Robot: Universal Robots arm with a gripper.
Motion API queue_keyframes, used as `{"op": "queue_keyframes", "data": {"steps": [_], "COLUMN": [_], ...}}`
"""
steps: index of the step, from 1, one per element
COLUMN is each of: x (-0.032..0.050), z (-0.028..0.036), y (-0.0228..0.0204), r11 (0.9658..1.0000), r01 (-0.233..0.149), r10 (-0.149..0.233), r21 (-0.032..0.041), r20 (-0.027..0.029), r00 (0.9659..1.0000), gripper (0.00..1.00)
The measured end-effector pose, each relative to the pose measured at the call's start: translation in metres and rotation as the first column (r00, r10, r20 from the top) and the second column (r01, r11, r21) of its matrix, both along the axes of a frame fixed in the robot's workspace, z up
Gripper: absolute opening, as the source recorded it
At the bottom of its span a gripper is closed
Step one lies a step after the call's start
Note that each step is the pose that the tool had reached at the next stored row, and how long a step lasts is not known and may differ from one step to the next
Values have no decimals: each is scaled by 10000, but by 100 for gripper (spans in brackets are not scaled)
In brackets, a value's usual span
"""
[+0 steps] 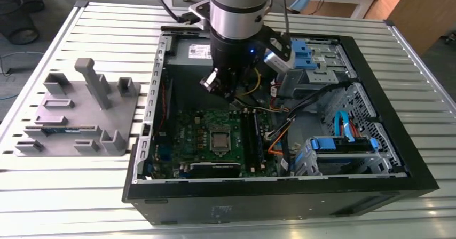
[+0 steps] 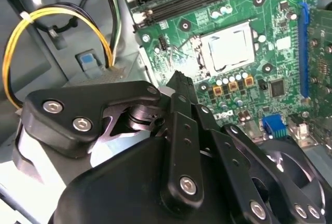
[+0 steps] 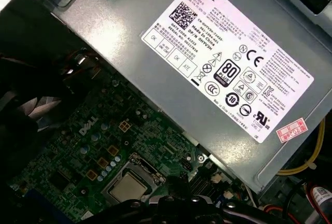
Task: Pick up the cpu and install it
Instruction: 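Install the first cpu locking lever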
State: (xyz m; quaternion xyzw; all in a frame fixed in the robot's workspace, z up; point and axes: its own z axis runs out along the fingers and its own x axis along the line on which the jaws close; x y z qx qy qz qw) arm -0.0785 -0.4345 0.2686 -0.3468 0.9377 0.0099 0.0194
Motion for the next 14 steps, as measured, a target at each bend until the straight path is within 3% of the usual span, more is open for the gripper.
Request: {"op": "queue_keyframes", "data": {"steps": [6, 14], "x": [141, 174], "z": [-34, -110], "y": [6, 7], "r11": [9999, 9999], "r01": [0, 1], "r10": [0, -1], "r21": [103, 166], "r20": [0, 0], "r00": [10000, 10000], "gripper": [11, 11]}}
